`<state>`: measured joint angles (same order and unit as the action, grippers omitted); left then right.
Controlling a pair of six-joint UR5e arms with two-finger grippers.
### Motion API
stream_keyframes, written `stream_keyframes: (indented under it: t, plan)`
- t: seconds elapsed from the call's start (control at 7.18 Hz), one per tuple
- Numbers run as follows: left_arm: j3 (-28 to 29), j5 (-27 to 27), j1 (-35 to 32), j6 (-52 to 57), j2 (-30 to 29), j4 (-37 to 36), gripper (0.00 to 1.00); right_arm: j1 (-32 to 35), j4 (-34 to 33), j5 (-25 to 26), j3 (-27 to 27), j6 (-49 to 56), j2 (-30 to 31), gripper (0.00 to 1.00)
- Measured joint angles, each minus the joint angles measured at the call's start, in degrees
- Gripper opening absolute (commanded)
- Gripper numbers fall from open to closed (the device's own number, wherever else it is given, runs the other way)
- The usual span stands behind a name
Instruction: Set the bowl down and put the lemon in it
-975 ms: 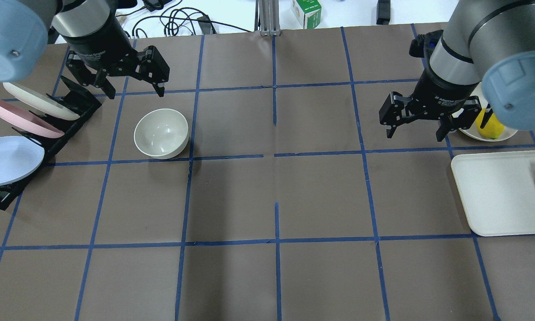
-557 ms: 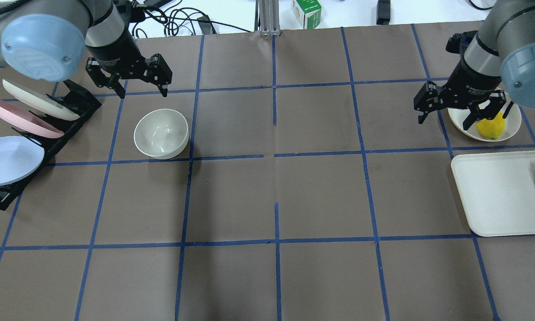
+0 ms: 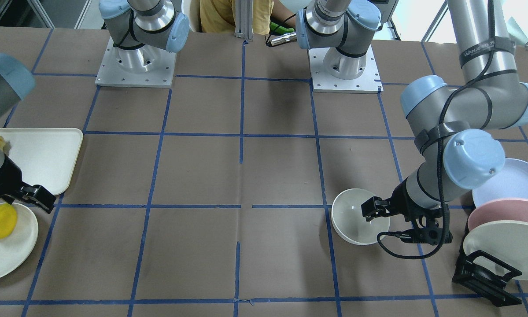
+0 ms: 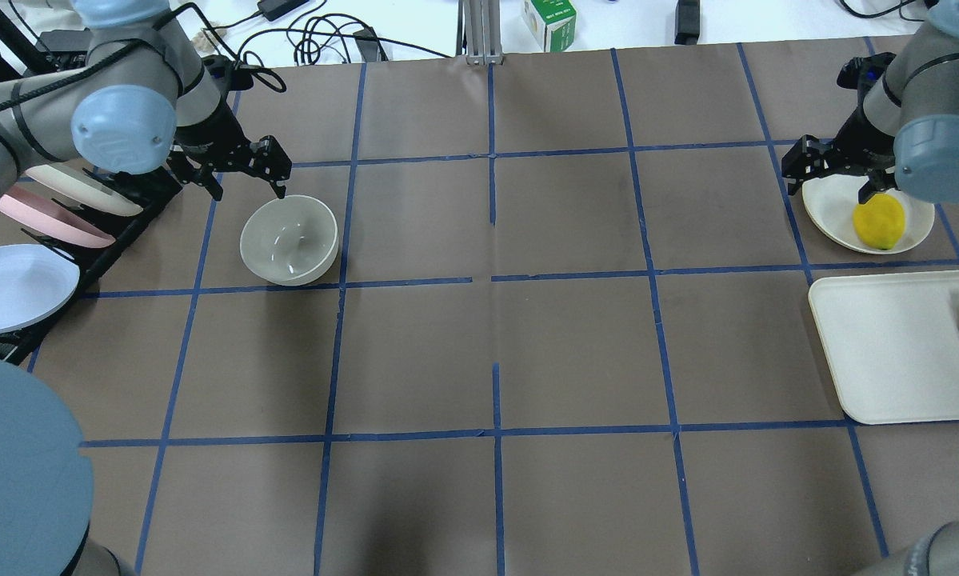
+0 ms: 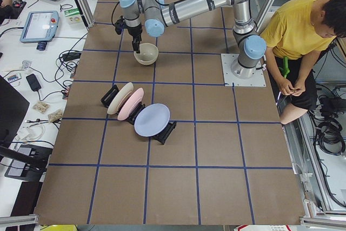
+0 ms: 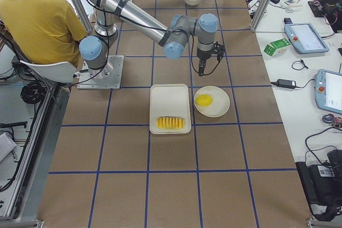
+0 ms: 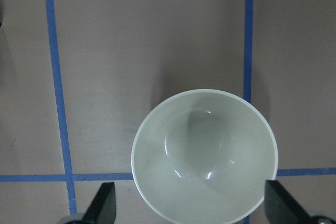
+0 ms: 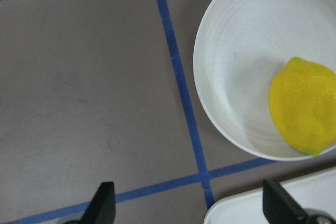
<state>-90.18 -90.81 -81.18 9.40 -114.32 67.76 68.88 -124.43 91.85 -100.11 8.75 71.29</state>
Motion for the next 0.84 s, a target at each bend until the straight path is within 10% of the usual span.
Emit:
stream_keyframes:
  t: [0.42,0.84]
  plan:
    - [-8.23,-0.14,2.52,1.76,-1.41,-12.46,1.0,-5.27,-2.13,1.02,0.17,9.44,-2.3,1.0]
    - [-10.41,0.13,3.27,1.44,-1.22,-14.06,0.55,-8.29,-2.78,2.03,3.15,16.87,-7.72,1.0]
